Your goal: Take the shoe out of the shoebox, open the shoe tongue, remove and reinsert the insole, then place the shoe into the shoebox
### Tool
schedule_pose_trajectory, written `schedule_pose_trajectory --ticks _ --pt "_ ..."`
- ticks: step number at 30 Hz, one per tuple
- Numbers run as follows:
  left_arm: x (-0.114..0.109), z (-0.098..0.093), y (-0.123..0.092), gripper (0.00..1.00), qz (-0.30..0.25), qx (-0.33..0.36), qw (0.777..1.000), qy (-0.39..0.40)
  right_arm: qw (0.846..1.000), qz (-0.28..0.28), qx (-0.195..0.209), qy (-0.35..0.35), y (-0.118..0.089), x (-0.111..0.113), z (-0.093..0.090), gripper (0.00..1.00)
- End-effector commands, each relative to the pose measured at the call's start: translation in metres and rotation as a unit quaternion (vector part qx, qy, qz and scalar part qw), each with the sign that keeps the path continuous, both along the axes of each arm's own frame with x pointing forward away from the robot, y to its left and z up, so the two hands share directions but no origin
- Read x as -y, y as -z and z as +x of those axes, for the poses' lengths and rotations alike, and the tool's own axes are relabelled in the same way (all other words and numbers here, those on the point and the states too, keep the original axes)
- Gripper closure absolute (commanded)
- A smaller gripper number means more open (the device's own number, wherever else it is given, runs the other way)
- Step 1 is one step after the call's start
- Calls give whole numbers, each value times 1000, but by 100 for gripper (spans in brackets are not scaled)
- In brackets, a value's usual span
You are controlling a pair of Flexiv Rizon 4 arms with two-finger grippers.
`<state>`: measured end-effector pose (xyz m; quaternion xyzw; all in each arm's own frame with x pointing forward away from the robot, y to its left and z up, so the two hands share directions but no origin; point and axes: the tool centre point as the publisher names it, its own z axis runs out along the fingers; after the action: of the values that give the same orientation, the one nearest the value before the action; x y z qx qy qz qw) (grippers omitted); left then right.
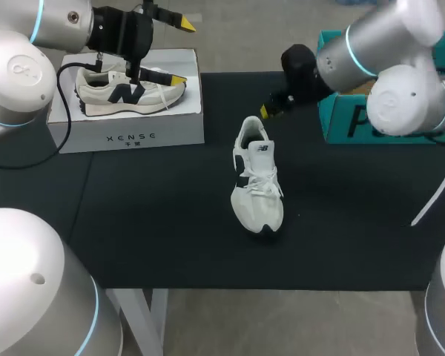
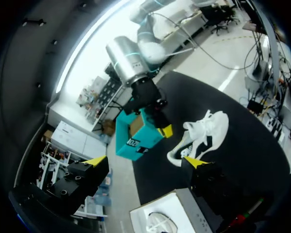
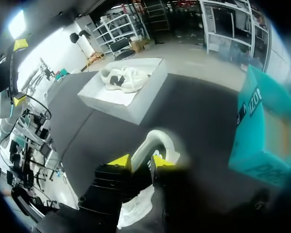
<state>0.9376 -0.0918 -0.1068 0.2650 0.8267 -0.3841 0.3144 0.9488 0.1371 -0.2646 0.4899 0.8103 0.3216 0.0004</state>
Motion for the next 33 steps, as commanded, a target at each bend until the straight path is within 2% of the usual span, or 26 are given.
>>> schedule_pose_trajectory --ticks 1,12,13,15,17,19,22,28,30,33 --pt "0 0 0 0 2 0 1000 0 994 -101 6 46 -7 -5 0 100" --pt "0 0 0 0 2 0 1000 0 994 -101 6 46 -7 -5 0 100" --pt "0 0 0 0 2 0 1000 0 989 -137 -11 52 -3 -10 -3 100" --pt "0 0 0 0 2 0 1000 0 960 -263 -29 93 8 -21 -3 100" --pt "0 0 0 0 2 0 1000 0 932 -327 -79 137 20 -29 -4 100" --pt "0 0 0 0 2 0 1000 0 923 -323 -118 169 34 -36 -3 100" --pt "0 0 0 0 2 0 1000 0 898 -359 -128 219 52 -43 2 100" --pt "0 0 0 0 2 0 1000 0 889 -343 -133 272 82 -44 15 100" --pt "0 0 0 0 2 0 1000 0 893 -313 -137 293 84 -40 18 100" --pt "0 0 0 0 2 0 1000 0 887 -306 -139 317 93 -32 21 100"
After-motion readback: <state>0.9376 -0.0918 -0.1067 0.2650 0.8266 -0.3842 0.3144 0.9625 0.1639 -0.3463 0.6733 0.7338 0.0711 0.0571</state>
